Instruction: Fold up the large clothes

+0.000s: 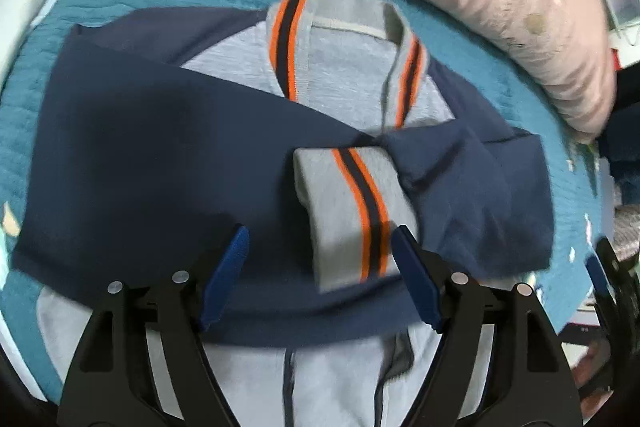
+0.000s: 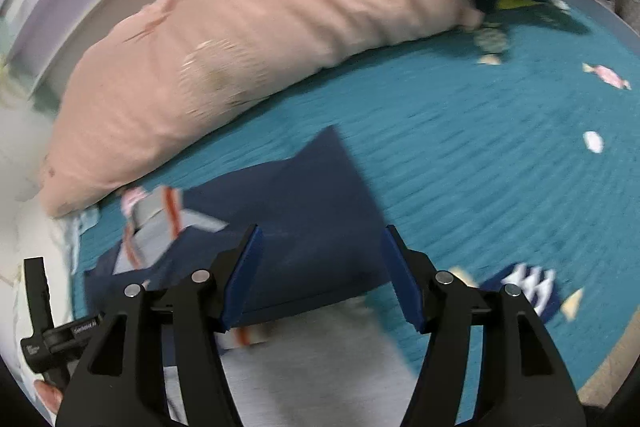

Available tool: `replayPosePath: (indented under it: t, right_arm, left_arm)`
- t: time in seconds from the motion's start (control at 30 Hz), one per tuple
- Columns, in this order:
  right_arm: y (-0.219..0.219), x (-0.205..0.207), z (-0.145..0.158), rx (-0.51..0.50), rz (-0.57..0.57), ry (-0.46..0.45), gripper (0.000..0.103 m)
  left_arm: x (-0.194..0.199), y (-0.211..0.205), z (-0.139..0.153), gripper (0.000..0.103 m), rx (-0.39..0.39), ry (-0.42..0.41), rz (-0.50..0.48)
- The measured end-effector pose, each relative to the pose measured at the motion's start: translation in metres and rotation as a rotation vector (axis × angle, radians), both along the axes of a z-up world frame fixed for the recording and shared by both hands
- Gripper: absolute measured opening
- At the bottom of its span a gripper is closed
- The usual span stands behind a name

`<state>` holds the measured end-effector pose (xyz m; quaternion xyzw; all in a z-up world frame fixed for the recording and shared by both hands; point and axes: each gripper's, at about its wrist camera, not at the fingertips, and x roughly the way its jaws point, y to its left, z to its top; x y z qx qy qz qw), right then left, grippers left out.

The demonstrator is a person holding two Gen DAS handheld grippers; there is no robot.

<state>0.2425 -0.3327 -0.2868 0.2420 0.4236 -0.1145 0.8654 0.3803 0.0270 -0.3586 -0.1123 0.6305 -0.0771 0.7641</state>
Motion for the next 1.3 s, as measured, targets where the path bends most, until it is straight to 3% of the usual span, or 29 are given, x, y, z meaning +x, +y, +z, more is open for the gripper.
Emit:
replayPosePath:
  t: [0.1, 0.13, 0.17, 0.2, 0.3, 0.43, 0.57, 0.8, 1.03, 1.07, 1.13, 1.2, 1.3]
  right_arm:
    - [-0.02, -0.005, -0.007, -0.013, -0.03, 0.017, 0.058]
    - [-0.026, -0.006, -0.012, -0.014, -0.037, 0.027, 0.058]
    - [-0.029, -0.006, -0.015, -0.011, -0.04, 0.037, 0.058]
    - [-0.031, -0.006, -0.017, -0.01, -0.043, 0.045, 0.058]
    - [-0.032, -0.004, -0.023, -0.012, -0.047, 0.07, 0.058]
    - [-0.017, 0.002, -0.026, -0.044, -0.004, 0.082, 0.058]
    - [-0.005, 0.008, -0.027, -0.044, 0.015, 0.089, 0.058]
    - [0.009, 0.012, -0.02, -0.06, 0.051, 0.087, 0.058]
    - [0.035, 0.034, -0.033, -0.05, 0.134, 0.094, 0.057]
    - [0.041, 0.042, -0.045, -0.067, 0.162, 0.145, 0.042]
    - [0.05, 0.053, -0.077, -0.135, 0.199, 0.285, 0.022]
    - [0.047, 0.054, -0.098, -0.111, 0.209, 0.326, 0.021]
    - [0.043, 0.052, -0.098, -0.1, 0.204, 0.313, 0.018]
  left_arm:
    - [0.006, 0.003, -0.011, 0.074, -0.013, -0.002, 0.1]
    - [0.006, 0.003, -0.01, 0.066, -0.008, -0.025, 0.116]
    - [0.004, -0.001, -0.009, 0.033, 0.012, -0.042, 0.097]
    - [0.003, -0.003, -0.01, 0.018, 0.026, -0.03, 0.082]
    - [-0.003, -0.004, -0.002, 0.006, 0.063, -0.054, 0.071]
    - [-0.012, 0.003, 0.019, 0.005, 0.064, -0.094, 0.03]
    - [-0.017, 0.013, 0.037, 0.005, 0.129, -0.133, 0.023]
    - [-0.022, 0.064, 0.062, 0.005, 0.183, -0.154, 0.031]
    - [-0.016, 0.084, 0.036, 0.006, 0.239, -0.082, 0.037]
    - [-0.016, 0.083, 0.031, 0.006, 0.251, -0.073, 0.037]
    - [-0.016, 0.085, 0.018, 0.007, 0.256, -0.051, 0.041]
    - [-0.016, 0.09, 0.009, 0.01, 0.24, -0.034, 0.051]
    - [-0.019, 0.1, 0.008, 0.007, 0.228, -0.031, 0.062]
